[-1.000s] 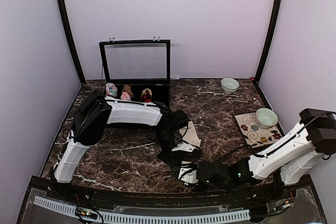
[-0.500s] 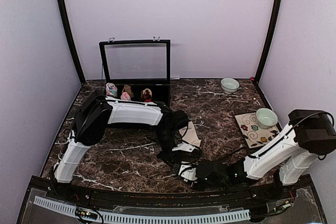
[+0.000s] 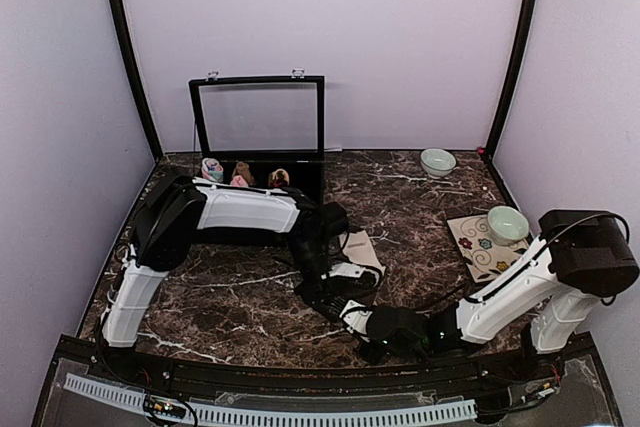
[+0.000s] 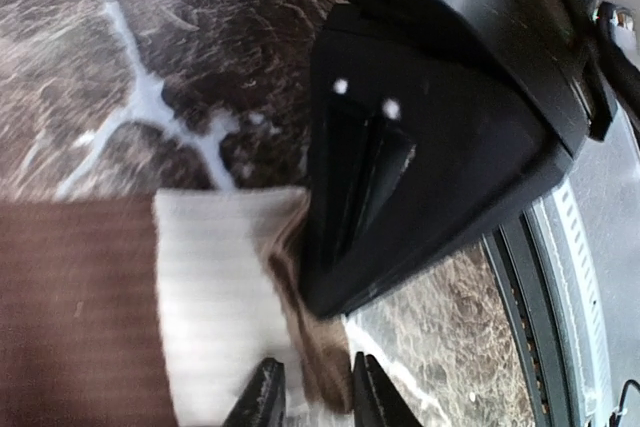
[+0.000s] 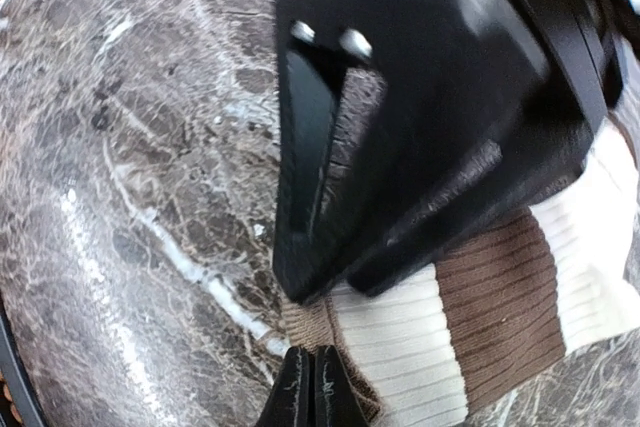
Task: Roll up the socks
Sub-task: Roll the sock at the center of the board.
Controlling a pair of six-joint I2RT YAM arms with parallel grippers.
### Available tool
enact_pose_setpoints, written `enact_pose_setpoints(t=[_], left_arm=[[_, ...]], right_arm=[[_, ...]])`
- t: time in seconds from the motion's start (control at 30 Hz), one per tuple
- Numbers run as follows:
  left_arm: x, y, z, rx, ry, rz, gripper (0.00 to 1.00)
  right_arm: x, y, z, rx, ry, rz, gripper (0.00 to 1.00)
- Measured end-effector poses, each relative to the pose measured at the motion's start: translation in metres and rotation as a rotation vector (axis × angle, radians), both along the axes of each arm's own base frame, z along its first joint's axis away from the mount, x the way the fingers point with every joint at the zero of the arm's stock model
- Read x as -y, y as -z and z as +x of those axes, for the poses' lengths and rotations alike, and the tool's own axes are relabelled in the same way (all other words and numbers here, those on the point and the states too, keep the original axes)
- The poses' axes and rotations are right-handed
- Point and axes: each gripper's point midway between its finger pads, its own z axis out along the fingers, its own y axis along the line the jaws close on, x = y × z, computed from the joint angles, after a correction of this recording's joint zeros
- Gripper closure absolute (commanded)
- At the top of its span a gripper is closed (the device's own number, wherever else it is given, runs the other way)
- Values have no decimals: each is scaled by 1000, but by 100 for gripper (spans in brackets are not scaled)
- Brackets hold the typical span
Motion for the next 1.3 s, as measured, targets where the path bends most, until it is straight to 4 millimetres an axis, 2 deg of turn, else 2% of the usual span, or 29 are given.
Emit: enact_pose_setpoints(t=[0.07, 0.17, 0.37, 0.5, 0.53, 0.6, 0.7, 0.73, 0.77, 0.87, 0.97, 1.07, 1.13, 1.23, 1.3], left_arm=[[-5, -4, 3, 6, -24, -6, 67], [-12, -14, 10, 23, -65, -25, 44], [-30, -28, 20, 83, -125, -49, 40], [-41, -32, 28, 196, -156, -53, 40], [-42, -34, 33, 234, -165, -51, 36], [-41, -35, 48, 321, -194, -43, 3], [-40, -33, 75, 461, -251, -23, 1], [-42, -31, 90, 538, -294, -8, 1], [-42, -31, 92, 545, -299, -5, 1], [-56, -30, 119, 651, -441, 18, 1], [-68, -34, 135, 652, -509, 23, 1], [-70, -40, 131, 618, -505, 3, 1], [-69, -45, 120, 655, -479, -46, 2], [-65, -54, 80, 663, -378, -120, 12], [-51, -65, 57, 649, -300, -185, 17]], right_arm=[[0, 0, 1, -35, 42, 33, 100], [3, 2, 1, -96, 111, 89, 100], [10, 2, 0, -233, 243, 231, 100], [17, 2, -2, -335, 305, 310, 100], [18, 2, -2, -356, 314, 323, 100], [23, 1, -2, -411, 332, 350, 100], [30, 0, 1, -494, 355, 390, 100], [32, 1, 0, -527, 358, 399, 100], [32, 1, 0, -545, 359, 401, 100], [31, 2, -1, -594, 357, 408, 100], [29, 2, 0, -634, 357, 414, 100], [29, 3, 2, -675, 364, 427, 100], [29, 3, 5, -705, 371, 437, 100], [29, 4, 6, -754, 373, 444, 100], [29, 4, 7, -792, 374, 448, 100]])
